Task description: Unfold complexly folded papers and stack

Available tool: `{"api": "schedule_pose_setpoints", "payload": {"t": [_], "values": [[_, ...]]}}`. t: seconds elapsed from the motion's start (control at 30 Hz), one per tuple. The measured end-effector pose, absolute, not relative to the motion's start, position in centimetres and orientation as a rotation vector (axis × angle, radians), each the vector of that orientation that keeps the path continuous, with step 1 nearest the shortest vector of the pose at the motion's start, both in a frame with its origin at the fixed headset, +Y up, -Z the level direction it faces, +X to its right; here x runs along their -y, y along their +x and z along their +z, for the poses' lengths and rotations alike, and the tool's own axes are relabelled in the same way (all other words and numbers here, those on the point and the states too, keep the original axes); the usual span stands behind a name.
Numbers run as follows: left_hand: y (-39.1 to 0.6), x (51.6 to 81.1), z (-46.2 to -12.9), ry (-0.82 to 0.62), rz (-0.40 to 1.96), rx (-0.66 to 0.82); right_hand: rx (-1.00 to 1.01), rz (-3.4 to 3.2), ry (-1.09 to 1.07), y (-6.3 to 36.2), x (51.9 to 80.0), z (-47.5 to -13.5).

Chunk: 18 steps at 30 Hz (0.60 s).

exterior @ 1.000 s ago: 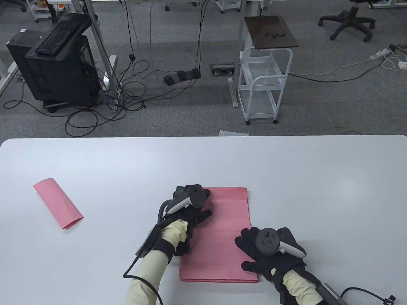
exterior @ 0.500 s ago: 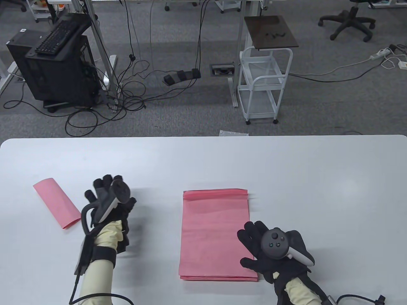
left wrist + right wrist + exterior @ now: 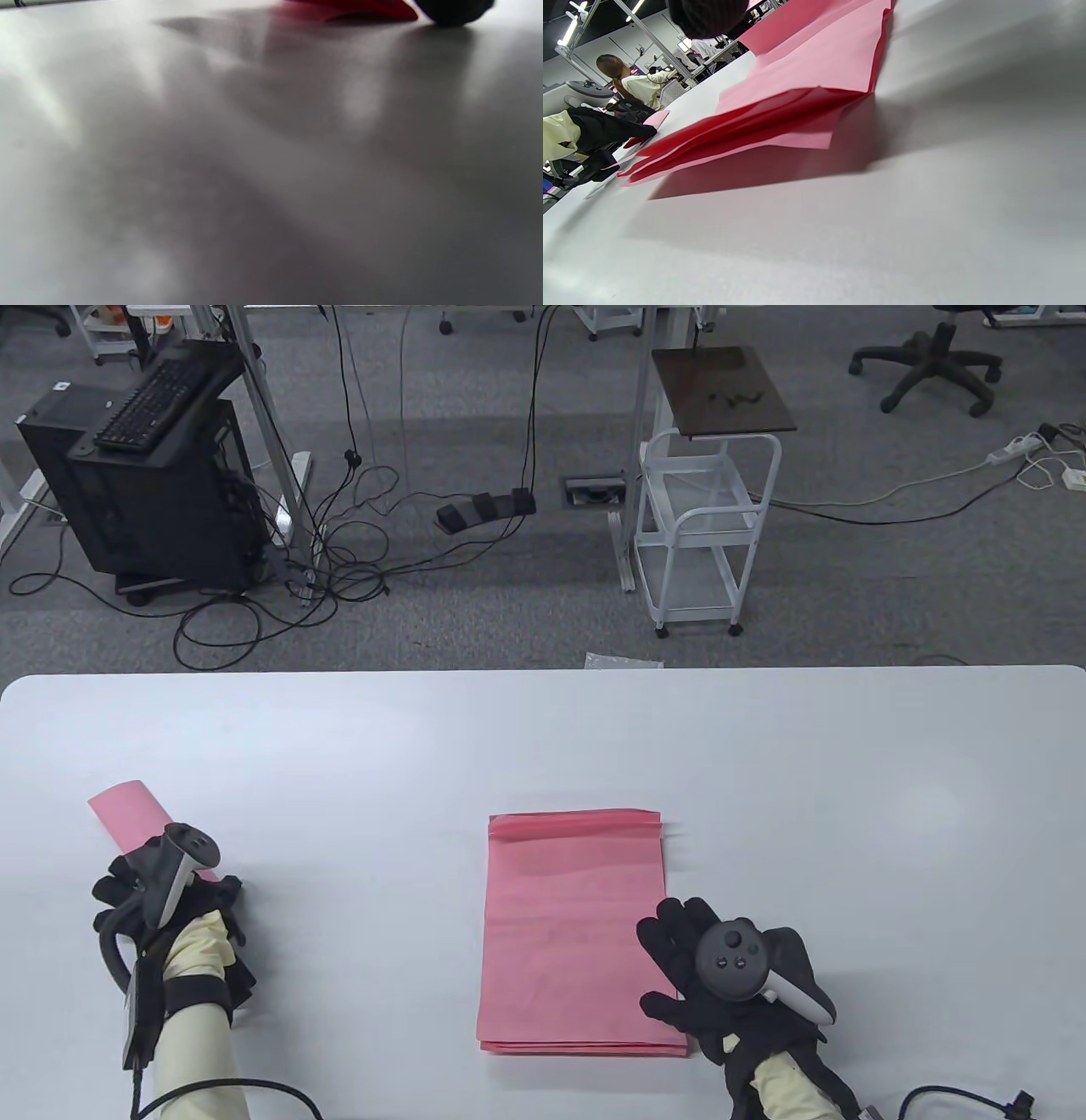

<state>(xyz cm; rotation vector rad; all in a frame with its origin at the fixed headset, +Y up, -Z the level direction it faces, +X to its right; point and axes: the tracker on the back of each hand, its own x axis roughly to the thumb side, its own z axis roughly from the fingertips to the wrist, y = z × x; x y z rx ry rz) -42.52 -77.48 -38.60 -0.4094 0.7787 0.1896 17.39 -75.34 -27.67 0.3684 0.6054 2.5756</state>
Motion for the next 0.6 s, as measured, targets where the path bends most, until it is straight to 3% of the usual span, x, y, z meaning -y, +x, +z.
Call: {"api": "schedule_pose_setpoints", "payload": {"t": [0.23, 0.6], "values": [[-43.44, 78.28, -38.55, -0.440, 0.349, -0.811, -0.621, 2.563, 0.364, 17.44, 75.57, -27.65], [-43.23, 77.67, -39.05, -0.370, 0.174, -0.863, -0.646, 2.534, 0.356, 17.57, 75.85, -27.60]]}}
